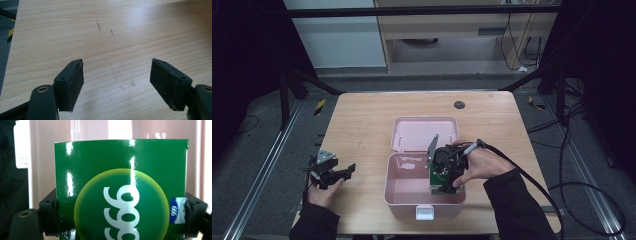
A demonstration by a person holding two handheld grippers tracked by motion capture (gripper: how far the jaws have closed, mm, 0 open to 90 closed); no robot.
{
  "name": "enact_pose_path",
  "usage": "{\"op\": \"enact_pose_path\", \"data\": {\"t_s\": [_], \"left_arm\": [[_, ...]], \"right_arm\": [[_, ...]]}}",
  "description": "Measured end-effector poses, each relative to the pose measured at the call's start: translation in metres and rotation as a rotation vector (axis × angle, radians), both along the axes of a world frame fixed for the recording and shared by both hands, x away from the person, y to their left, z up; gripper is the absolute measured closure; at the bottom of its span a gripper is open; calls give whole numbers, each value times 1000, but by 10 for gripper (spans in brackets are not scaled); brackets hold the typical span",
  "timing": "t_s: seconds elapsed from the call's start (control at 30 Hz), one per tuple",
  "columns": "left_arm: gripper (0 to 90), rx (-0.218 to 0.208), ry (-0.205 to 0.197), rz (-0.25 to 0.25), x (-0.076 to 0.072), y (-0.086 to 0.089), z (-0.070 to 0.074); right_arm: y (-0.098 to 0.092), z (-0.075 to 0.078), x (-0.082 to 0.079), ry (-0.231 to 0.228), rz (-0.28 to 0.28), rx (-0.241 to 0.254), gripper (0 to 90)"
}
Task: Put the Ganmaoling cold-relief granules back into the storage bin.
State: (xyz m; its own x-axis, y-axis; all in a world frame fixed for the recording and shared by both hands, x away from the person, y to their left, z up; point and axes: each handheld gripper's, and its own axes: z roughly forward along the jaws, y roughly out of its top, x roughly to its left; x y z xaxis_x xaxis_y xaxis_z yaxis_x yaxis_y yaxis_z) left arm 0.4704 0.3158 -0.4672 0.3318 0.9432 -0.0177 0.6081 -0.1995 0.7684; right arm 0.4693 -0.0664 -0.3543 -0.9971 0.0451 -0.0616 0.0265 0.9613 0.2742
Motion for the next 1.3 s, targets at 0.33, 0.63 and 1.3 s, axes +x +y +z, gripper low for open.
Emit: {"op": "enact_pose_path", "data": {"t_s": [0.33, 0.63, 1.3], "left_arm": [[261, -1, -4, 1, -1, 1, 1], [261, -2, -4, 3, 0, 0, 0], [261, -4, -1, 1, 0, 0, 0]], "right_arm": [[6, -15, 1, 12, 12, -20, 158], [-2, -32, 4, 29, -8, -8, 156], [-9, -24, 7, -6, -40, 23, 118]]}}
